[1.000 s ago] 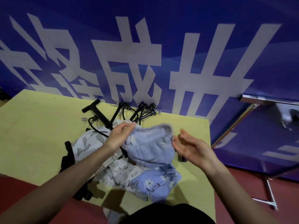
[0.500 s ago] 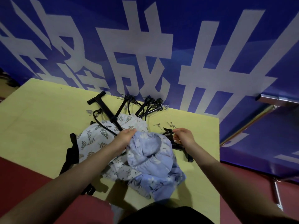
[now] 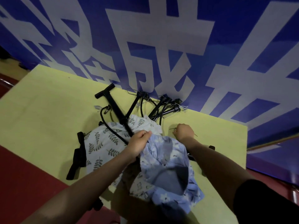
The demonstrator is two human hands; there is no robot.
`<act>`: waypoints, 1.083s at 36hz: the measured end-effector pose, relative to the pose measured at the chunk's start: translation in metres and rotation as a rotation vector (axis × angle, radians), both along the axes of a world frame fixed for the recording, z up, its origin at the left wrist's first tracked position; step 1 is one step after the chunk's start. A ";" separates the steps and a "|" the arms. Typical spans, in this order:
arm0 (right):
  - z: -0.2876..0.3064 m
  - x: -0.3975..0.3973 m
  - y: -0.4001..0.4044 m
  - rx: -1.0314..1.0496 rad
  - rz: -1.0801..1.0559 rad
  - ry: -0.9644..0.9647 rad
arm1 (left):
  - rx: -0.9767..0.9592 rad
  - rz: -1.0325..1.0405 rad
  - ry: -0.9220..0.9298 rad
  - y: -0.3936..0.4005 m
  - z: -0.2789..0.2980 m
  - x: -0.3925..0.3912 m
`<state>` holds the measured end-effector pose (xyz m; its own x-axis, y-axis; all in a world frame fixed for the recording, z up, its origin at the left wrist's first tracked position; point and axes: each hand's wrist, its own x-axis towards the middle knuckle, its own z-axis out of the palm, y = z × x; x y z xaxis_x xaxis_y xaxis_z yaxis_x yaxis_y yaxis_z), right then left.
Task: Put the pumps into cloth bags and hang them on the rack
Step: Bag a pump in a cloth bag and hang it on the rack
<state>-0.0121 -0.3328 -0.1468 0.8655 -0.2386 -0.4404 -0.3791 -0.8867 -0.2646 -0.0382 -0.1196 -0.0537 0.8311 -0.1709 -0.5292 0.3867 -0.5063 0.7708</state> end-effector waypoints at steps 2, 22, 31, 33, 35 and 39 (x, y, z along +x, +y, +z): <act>-0.001 0.003 0.002 -0.011 -0.001 0.015 | -0.013 0.003 0.017 0.000 -0.002 0.005; 0.155 -0.048 0.025 1.022 -0.159 -0.495 | -0.075 0.044 0.122 -0.008 0.024 -0.015; 0.149 -0.139 0.046 0.674 0.142 -0.218 | -0.292 0.202 0.123 -0.004 0.061 -0.043; 0.139 -0.149 0.041 0.489 0.222 -0.201 | -0.316 0.207 0.114 -0.004 0.081 -0.060; 0.134 -0.159 0.038 0.407 0.260 -0.210 | -0.342 0.186 0.094 -0.002 0.088 -0.072; 0.137 -0.172 0.036 0.402 0.258 -0.280 | -0.367 0.127 0.015 0.011 0.080 -0.090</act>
